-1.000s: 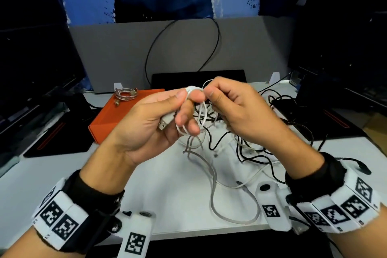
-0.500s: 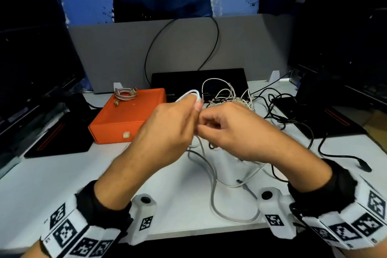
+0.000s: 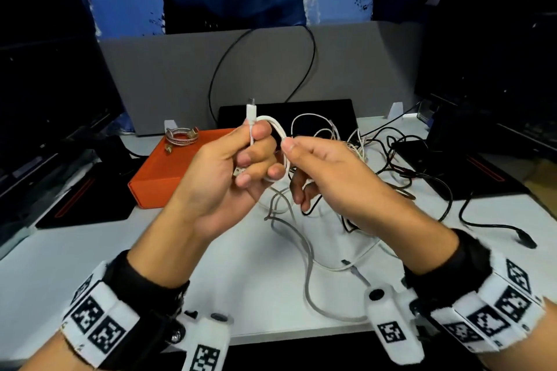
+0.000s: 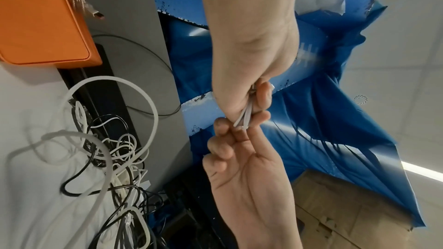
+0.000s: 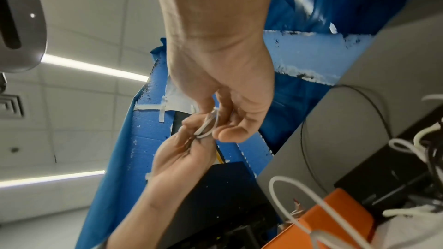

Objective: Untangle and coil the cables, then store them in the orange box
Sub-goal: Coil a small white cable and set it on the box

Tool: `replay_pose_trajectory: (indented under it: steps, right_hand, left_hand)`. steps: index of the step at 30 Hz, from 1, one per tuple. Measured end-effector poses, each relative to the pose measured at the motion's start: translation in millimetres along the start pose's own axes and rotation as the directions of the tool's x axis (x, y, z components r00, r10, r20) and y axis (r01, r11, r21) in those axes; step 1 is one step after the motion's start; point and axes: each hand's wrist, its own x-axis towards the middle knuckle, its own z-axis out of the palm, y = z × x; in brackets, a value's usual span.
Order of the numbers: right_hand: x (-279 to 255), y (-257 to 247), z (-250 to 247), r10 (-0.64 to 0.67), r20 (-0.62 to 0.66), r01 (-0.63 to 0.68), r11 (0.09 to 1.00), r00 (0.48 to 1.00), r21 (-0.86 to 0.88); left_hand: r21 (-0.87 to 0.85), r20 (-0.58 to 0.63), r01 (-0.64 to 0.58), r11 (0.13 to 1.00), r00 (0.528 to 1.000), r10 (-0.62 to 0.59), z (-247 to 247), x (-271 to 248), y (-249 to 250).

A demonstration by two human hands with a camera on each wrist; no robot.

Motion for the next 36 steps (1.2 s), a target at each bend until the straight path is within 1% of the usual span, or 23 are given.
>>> replay_pose_trajectory:
  steps: [2,4,6,8,9,10,12,14,18,19,20,22,23,24,26,28,29,30,31,32,34,35,36]
  right_hand:
    - [1,2,6,0.001,-0.032,0.000,0.998,1.000,0.056]
    - [2,2,7,0.022,-0.095,-0.012,0.995,0.995,0.101]
    - [4,1,5,0.033,-0.166,-0.007,0.988,0.986,0.154]
    - [5,-3,3,0.039,-0.200,0.010,0.970,0.979,0.241]
    - [5,-5,2,0.043,-0.185,0.017,0.951,0.982,0.310]
    - [4,-8,2,0.053,-0.152,0.012,0.919,0.987,0.394]
    - [1,-11,1,0.088,-0.071,-0.036,0.843,0.994,0.536]
    - [0,-12,-1,0.100,-0.028,-0.068,0.830,0.995,0.554]
    - [2,-12,-9,0.050,-0.076,-0.022,0.944,0.996,0.329]
    - [2,-12,-12,0.042,-0.083,-0.017,0.960,0.996,0.280]
    - [3,-13,-14,0.039,-0.085,-0.018,0.971,0.996,0.240]
    - [4,-14,-18,0.037,-0.075,-0.023,0.983,0.996,0.183]
    - [4,-14,-19,0.032,-0.071,-0.021,0.988,0.997,0.156]
    - [4,-14,-21,0.020,-0.071,-0.012,0.993,0.997,0.117]
    - [4,-11,-25,-0.038,-0.090,0.034,0.998,0.995,-0.050]
    - [3,-11,-27,-0.107,-0.107,0.069,0.949,0.988,-0.309]
    - [3,-11,-28,-0.132,-0.115,0.074,0.908,0.985,-0.413]
    - [2,-11,-27,-0.151,-0.120,0.076,0.874,0.981,-0.479]
    - [1,-12,-26,-0.165,-0.123,0.081,0.858,0.979,-0.507]
    - [1,-12,-25,-0.169,-0.119,0.086,0.858,0.978,-0.506]
    - [3,-8,-21,-0.150,-0.091,0.097,0.899,0.985,-0.427]
    - [4,-5,-19,-0.137,-0.066,0.104,0.926,0.988,-0.363]
    - [5,-2,-18,-0.128,-0.041,0.109,0.946,0.991,-0.305]
  left_hand:
    - [-0.055,-0.043,0.013,0.998,0.999,-0.015,3,0,-1]
    - [0.000,-0.133,-0.009,1.000,0.991,0.009,7,-1,-1]
    - [0.223,-0.237,-0.049,0.974,0.966,0.103,10,-2,-7]
    - [0.454,-0.299,-0.041,0.890,0.934,0.195,12,-4,-12]
    - [0.495,-0.317,-0.021,0.869,0.926,0.203,12,-4,-15]
    - [0.492,-0.326,0.000,0.871,0.927,0.184,11,-3,-16]
    - [0.439,-0.301,0.028,0.898,0.946,0.118,9,-2,-15]
    - [0.427,-0.258,0.035,0.903,0.962,0.084,6,-3,-14]
    - [0.557,-0.243,0.033,0.830,0.962,0.125,1,-3,-7]
    - [0.607,-0.230,0.023,0.794,0.962,0.148,-2,-2,-5]
    - [0.673,-0.206,0.014,0.739,0.964,0.170,-6,-1,-2]
    - [0.804,-0.134,-0.008,0.595,0.972,0.195,-13,0,4]
    - [0.837,-0.098,-0.024,0.547,0.976,0.193,-16,0,7]
    - [0.853,-0.077,-0.033,0.521,0.979,0.188,-19,-1,9]
    - [0.878,-0.061,-0.042,0.477,0.978,0.197,-20,-2,14]
    - [0.894,-0.045,-0.063,0.444,0.972,0.229,-20,-3,17]
    - [0.893,-0.040,-0.073,0.443,0.970,0.241,-21,-3,18]
    - [0.881,-0.037,-0.084,0.466,0.969,0.245,-20,-3,19]
    - [0.850,-0.033,-0.097,0.517,0.971,0.237,-19,-4,19]
    - [0.797,-0.029,-0.110,0.594,0.975,0.219,-17,-4,17]
    - [0.643,-0.022,-0.120,0.757,0.984,0.175,-11,-5,12]
    - [0.586,-0.024,-0.126,0.800,0.985,0.172,-7,-4,9]
    - [0.564,-0.029,-0.139,0.814,0.982,0.188,-5,-3,5]
